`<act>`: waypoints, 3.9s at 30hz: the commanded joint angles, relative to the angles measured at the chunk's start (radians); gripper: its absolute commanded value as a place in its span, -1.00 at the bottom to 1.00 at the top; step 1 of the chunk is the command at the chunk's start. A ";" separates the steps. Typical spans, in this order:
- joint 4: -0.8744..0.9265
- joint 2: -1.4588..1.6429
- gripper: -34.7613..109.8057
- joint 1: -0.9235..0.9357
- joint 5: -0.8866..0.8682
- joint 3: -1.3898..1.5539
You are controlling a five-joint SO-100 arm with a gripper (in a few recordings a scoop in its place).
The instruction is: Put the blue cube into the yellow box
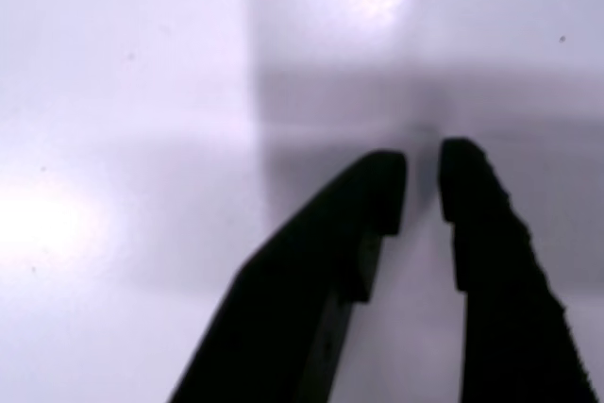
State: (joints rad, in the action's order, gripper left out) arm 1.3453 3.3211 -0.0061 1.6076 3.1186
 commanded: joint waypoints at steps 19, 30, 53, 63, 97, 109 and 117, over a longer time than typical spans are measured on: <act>-0.017 -0.040 -0.52 0.000 0.009 -0.006; -0.252 -0.584 -0.41 -0.097 -0.252 -0.531; -0.146 -1.496 0.21 -0.480 -0.765 -1.611; 0.005 -1.818 0.22 -0.614 -0.856 -1.960; 0.107 -2.413 0.17 -0.821 -0.922 -2.402; 0.086 -2.459 0.07 -0.818 -0.900 -2.422; 0.061 -2.487 -0.15 -0.815 -0.910 -2.422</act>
State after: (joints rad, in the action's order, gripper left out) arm 1.4067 0.7808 -0.8161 0.6826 0.7839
